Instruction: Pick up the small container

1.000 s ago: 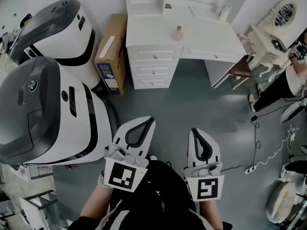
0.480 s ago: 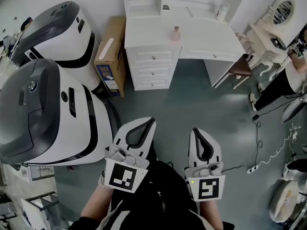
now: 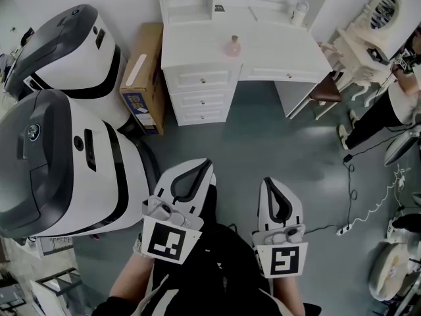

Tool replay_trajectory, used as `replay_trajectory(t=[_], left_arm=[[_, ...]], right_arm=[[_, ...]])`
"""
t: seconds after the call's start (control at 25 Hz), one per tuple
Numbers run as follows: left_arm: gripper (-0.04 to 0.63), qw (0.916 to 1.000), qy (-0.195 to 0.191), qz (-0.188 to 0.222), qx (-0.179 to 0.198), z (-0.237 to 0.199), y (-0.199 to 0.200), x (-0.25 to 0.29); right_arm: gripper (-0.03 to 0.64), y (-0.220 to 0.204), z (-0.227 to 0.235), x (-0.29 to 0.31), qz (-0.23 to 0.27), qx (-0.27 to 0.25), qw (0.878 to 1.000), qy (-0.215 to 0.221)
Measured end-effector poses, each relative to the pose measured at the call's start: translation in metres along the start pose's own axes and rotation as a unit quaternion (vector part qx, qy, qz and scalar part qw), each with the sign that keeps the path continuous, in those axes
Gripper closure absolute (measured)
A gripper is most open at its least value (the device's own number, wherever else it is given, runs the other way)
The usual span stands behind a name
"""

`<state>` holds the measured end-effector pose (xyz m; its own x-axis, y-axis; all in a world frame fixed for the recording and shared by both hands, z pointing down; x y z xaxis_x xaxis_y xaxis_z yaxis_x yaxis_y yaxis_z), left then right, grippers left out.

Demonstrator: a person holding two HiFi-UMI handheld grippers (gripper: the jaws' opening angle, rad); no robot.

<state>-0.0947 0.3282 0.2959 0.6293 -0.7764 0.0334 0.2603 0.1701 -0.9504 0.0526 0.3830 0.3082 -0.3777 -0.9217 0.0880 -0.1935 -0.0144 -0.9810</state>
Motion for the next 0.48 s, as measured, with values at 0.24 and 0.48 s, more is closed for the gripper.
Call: replay_trajectory(t=[0.24, 0.48], left_arm=[[0.594, 0.9999, -0.015, 0.002, 0.003, -0.006, 0.0, 0.032], [0.594, 0.9997, -0.021, 0.009, 0.001, -0.021, 0.0, 0.069]], right_arm=[[0.614, -0.002, 0.025, 0.019, -0.004, 0.002, 1.0, -0.014], [0.614, 0.002, 0.047, 0.047, -0.003, -0.002, 1.0, -0.02]])
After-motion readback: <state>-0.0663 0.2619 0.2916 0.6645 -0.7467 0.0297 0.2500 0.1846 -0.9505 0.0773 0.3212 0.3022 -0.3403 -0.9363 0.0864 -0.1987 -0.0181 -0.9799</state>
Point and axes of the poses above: the fingertips, and each gripper's own axes: x forward along the fingers, z to its right, y out of its top, the point moved 5 cm from there along -x, backward along the fingers, and after that the axes turned 8 degrees about y, right-handed, at the moved point
